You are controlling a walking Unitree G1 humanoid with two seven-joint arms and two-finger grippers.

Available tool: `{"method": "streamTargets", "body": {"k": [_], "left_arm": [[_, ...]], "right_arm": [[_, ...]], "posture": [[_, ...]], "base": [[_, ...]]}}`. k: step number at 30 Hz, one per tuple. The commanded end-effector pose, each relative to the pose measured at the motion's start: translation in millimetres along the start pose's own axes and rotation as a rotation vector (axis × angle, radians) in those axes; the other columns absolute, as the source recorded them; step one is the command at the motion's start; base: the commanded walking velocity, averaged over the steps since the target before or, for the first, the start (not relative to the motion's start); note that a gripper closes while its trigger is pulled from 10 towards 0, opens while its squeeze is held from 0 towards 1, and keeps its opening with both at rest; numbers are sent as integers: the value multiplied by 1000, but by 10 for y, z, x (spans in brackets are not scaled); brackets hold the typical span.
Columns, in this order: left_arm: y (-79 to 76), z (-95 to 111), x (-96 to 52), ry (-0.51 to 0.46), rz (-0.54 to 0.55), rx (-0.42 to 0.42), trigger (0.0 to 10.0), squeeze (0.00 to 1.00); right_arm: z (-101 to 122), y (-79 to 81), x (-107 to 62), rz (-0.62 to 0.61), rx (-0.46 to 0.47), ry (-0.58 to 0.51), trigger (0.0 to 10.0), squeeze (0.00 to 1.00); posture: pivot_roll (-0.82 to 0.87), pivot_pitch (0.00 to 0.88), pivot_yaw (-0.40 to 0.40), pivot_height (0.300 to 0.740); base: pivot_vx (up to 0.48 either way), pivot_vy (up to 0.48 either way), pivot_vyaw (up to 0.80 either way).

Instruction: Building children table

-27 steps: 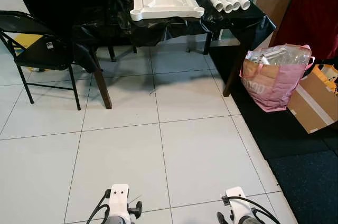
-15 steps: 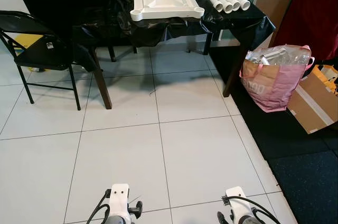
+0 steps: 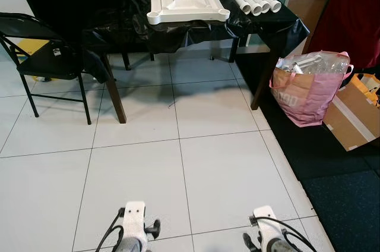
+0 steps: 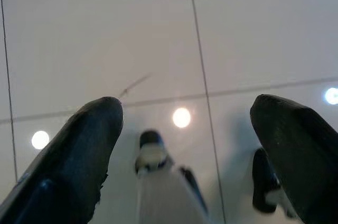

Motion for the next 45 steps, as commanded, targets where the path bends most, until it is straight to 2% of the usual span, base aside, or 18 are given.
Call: {"method": "streamTargets", "body": {"k": [1,5,7,10,11,13,15,17,18,24,26,27,30,33,37,38,39,45], "left_arm": [[-113,33,8,-8,-78,-7,10000,0],[-292,482,77,-163,-125,-7,10000,0],[-292,482,77,-163,-125,-7,10000,0],[-366,739,78,-260,-143,7,10000,0],[-366,739,78,-260,-143,7,10000,0],[-401,870,66,-314,-149,5,10000,0],[-401,870,66,-314,-149,5,10000,0],[-443,1076,38,-397,-145,3,10000,0],[-443,1076,38,-397,-145,3,10000,0],[-547,1503,-96,-557,-196,-9,10000,0],[-547,1503,-96,-557,-196,-9,10000,0],[-604,1682,-186,-632,-220,10,10000,0],[-686,1816,-270,-682,-264,20,10000,0],[-752,1906,-347,-713,-302,28,10000,0],[-783,1924,-374,-718,-325,29,10000,0],[-816,1931,-407,-717,-351,19,10000,0],[-839,1921,-503,-724,-347,35,10000,0],[-851,1901,-589,-736,-342,52,10000,0]], "right_arm": [[51,-34,7,-12,24,-22,10000,0],[524,-204,62,-68,46,-181,10000,0],[524,-204,62,-68,46,-181,10000,0],[857,-325,65,-108,76,-290,10000,0],[857,-325,65,-108,76,-290,10000,0],[1051,-411,43,-133,90,-363,10000,0],[1051,-411,43,-133,90,-363,10000,0],[1294,-516,-6,-160,111,-457,10000,0],[1294,-516,-6,-160,111,-457,10000,0],[1745,-672,-184,-193,138,-657,10000,0],[1745,-672,-184,-193,138,-657,10000,0],[1917,-726,-274,-210,135,-728,10000,0],[2059,-753,-357,-222,111,-789,10000,0],[2200,-781,-460,-238,88,-853,10000,0],[2249,-791,-501,-243,84,-875,10000,0],[2292,-803,-547,-247,87,-899,10000,0],[2349,-788,-690,-246,93,-957,10000,0],[2344,-753,-795,-240,87,-989,10000,0]], "posture": [[13,30,-18,740],[24,42,-27,740],[24,42,-27,740],[23,48,-30,740],[23,48,-30,740],[23,52,-32,740],[23,52,-32,740],[24,59,-34,740],[24,59,-34,740],[23,57,-35,740],[23,57,-35,740],[21,53,-33,740],[19,50,-31,740],[15,47,-29,740],[14,47,-28,740],[12,45,-25,740],[9,45,-20,740],[8,42,-19,740]], "base": [[0,0,0],[0,0,0],[0,0,0],[0,0,0],[0,0,0],[0,0,0],[0,0,0],[0,0,0],[0,0,0],[0,0,0],[0,0,0],[0,0,0],[0,0,0],[0,0,0],[0,0,0],[0,0,0],[0,0,0],[0,0,0]]}}
Point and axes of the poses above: a point about 5 cm out from each wrist's last joint towards the gripper, its own x axis pointing out of the wrist towards the gripper, its own z axis along the axis of the wrist's last joint, y = z × x, the point moved 6 cm from there along x, pointing out of the wrist towards the gripper, and after that the axes turned 14 degrees about -x, right-handed, at the moved point
